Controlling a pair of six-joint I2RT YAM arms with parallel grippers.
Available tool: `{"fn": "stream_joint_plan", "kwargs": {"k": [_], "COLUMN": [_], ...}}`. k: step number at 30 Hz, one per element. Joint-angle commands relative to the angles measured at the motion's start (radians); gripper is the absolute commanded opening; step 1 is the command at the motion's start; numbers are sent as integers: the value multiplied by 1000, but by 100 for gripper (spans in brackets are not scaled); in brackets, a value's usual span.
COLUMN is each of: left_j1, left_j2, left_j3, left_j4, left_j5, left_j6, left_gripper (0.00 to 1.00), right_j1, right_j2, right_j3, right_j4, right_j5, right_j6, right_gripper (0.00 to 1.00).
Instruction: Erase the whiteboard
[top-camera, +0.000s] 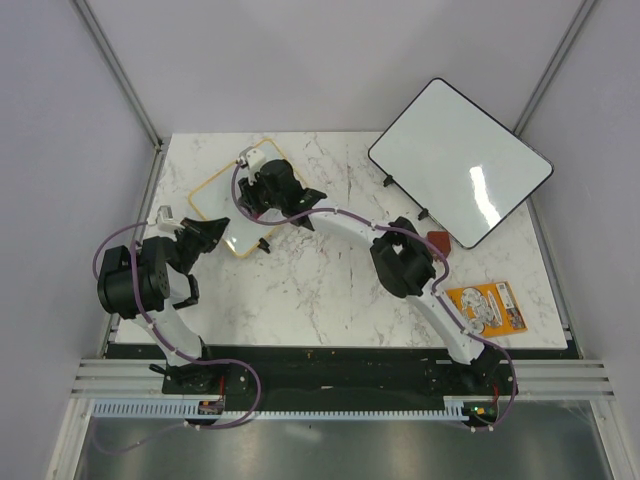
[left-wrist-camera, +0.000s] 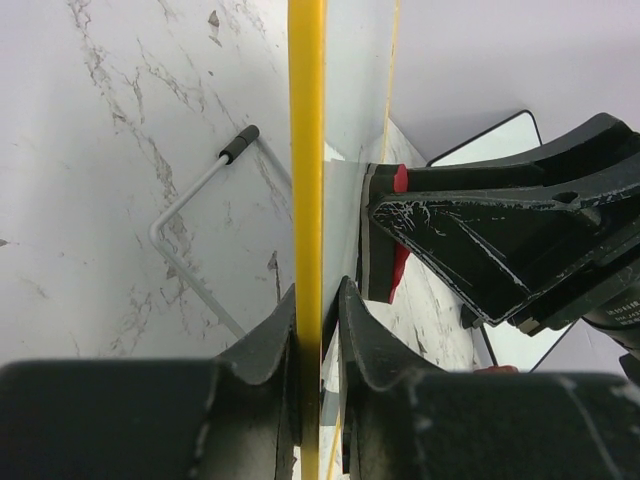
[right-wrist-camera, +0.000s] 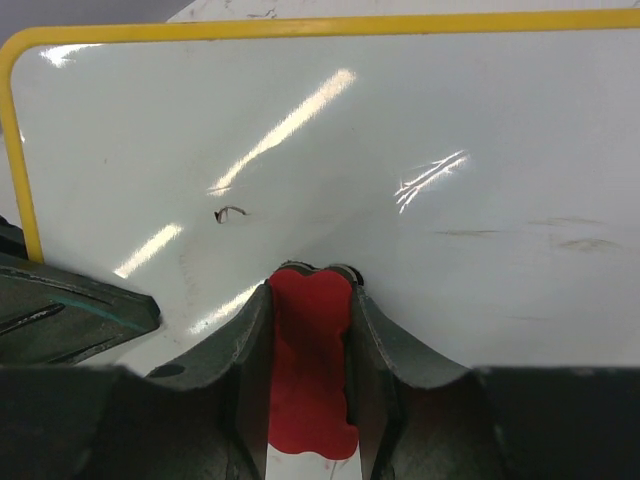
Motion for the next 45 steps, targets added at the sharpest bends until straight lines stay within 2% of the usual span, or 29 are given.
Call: {"fn": "stream_joint_plan", "kwargs": {"k": [1,7,11,15,20,26,33,39,45], "left_j1": [-17,-17,-17,-17,-17,-16,-16,-17,-17], "left_j2": [8,10,8,8,5,7,13,13,14], "left_j3": [6,6,4,4,3,4,4,6,4], "left_j4": [266,268,268,268,268,268,268,268,268], "left_j5": [-1,1,1,1,2,2,4,4,2], "left_j6": [42,42,44,42,41,39,38,35,33], "left_gripper": [2,2,2,2,2,2,2,2,2], "right_j1": [82,88,84,32,-53,-77,-79,-76,-65], "right_j2": [103,89,109,101,63,-21,-326,-457,-453], "right_j3": [-62,-47,10,-16,-99,-237,-528,-659,-763], "right_j4": [-141,-32,-34,-35,-32,9,89,-37,-83], "right_j5": [35,75,182,239,216,201,234,225,185], "right_j6": [-20,-35,-15,60,150,164,181,197,218], "right_gripper": [0,0,0,0,0,0,0,0,0]}}
